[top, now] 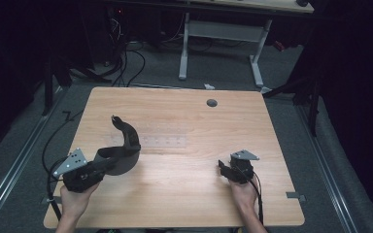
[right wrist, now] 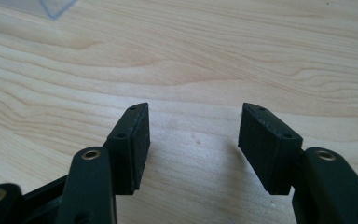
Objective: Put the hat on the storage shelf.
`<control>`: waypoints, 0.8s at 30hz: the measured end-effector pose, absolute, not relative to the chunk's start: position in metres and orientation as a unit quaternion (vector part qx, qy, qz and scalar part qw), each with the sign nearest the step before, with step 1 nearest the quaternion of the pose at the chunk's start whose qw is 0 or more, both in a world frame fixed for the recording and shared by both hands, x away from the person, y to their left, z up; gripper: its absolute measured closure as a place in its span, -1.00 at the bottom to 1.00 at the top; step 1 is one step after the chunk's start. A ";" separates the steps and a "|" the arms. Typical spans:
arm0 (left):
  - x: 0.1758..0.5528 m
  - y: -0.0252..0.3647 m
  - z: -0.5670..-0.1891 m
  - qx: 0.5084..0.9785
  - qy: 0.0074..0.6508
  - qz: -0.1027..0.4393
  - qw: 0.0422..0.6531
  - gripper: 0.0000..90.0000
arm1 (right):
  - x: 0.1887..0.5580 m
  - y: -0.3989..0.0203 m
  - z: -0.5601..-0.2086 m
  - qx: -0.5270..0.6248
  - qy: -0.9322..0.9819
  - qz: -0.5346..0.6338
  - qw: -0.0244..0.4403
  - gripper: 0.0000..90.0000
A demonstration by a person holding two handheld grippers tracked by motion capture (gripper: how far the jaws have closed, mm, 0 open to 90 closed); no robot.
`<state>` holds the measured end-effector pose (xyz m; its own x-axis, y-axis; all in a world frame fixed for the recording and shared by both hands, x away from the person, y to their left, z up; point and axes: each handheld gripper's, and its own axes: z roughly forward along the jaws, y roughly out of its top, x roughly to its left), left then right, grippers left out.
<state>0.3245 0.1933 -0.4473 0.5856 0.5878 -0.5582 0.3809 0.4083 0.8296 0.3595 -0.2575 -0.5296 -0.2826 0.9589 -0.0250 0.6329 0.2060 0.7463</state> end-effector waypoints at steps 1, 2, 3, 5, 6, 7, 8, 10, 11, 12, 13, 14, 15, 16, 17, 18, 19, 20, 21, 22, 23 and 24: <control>0.326 0.194 -0.446 0.537 0.450 0.075 0.710 0.92 | 0.360 -0.258 -0.530 0.543 0.734 0.317 0.255 -0.04; 0.327 0.195 -0.446 0.534 0.451 0.076 0.711 0.92 | 0.360 -0.258 -0.530 0.544 0.735 0.315 0.255 -0.04; 0.329 0.196 -0.445 0.531 0.454 0.076 0.712 0.92 | 0.359 -0.259 -0.531 0.542 0.735 0.316 0.258 -0.04; 0.331 0.196 -0.444 0.529 0.456 0.079 0.711 0.92 | 0.360 -0.260 -0.531 0.545 0.735 0.314 0.253 -0.05; 0.332 0.196 -0.444 0.529 0.457 0.081 0.710 0.92 | 0.361 -0.260 -0.531 0.548 0.736 0.312 0.245 -0.09; 0.333 0.196 -0.443 0.528 0.458 0.081 0.710 0.92 | 0.362 -0.261 -0.531 0.548 0.736 0.314 0.244 -0.09; 0.335 0.196 -0.443 0.527 0.459 0.081 0.711 0.92 | 0.362 -0.261 -0.531 0.547 0.737 0.313 0.244 -0.10; 0.337 0.195 -0.442 0.527 0.459 0.083 0.710 0.92 | 0.363 -0.261 -0.531 0.546 0.738 0.313 0.244 -0.11; 0.338 0.195 -0.441 0.526 0.459 0.084 0.711 0.92 | 0.363 -0.261 -0.531 0.546 0.738 0.313 0.244 -0.11; 0.339 0.195 -0.440 0.526 0.460 0.085 0.710 0.92 | 0.363 -0.261 -0.531 0.546 0.737 0.313 0.245 -0.11; 0.340 0.195 -0.440 0.525 0.461 0.087 0.710 0.92 | 0.363 -0.261 -0.531 0.547 0.737 0.313 0.245 -0.12; 0.342 0.196 -0.439 0.525 0.462 0.088 0.710 0.92 | 0.363 -0.261 -0.531 0.547 0.737 0.312 0.245 -0.12; 0.343 0.196 -0.439 0.524 0.463 0.090 0.709 0.92 | 0.363 -0.261 -0.531 0.548 0.737 0.312 0.245 -0.13; 0.344 0.196 -0.439 0.522 0.464 0.090 0.710 0.92 | 0.363 -0.261 -0.531 0.548 0.737 0.312 0.245 -0.13; 0.345 0.197 -0.438 0.519 0.466 0.090 0.711 0.92 | 0.363 -0.261 -0.531 0.548 0.736 0.312 0.246 -0.13; 0.346 0.198 -0.438 0.518 0.468 0.091 0.710 0.92 | 0.363 -0.261 -0.531 0.548 0.736 0.312 0.246 -0.13; 0.347 0.199 -0.439 0.517 0.470 0.093 0.710 0.92 | 0.363 -0.261 -0.531 0.549 0.736 0.311 0.245 -0.13; 0.348 0.200 -0.438 0.515 0.472 0.094 0.710 0.92 | 0.363 -0.260 -0.531 0.549 0.736 0.311 0.246 -0.14; 0.349 0.201 -0.438 0.513 0.473 0.095 0.710 0.92 | 0.363 -0.260 -0.531 0.549 0.736 0.311 0.246 -0.14; 0.350 0.202 -0.438 0.510 0.475 0.095 0.711 0.92 | 0.363 -0.260 -0.531 0.549 0.736 0.311 0.246 -0.14; 0.350 0.203 -0.438 0.510 0.476 0.096 0.710 0.92 | 0.363 -0.260 -0.531 0.549 0.736 0.311 0.246 -0.14; 0.351 0.204 -0.437 0.509 0.478 0.099 0.709 0.92 | 0.363 -0.260 -0.531 0.549 0.736 0.311 0.246 -0.14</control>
<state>0.3515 0.2036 -0.4370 0.5244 0.6266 -0.5765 0.3459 0.4619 0.8167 0.3633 -0.2603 -0.5312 -0.2765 0.9608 -0.0204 0.6542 0.2038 0.7283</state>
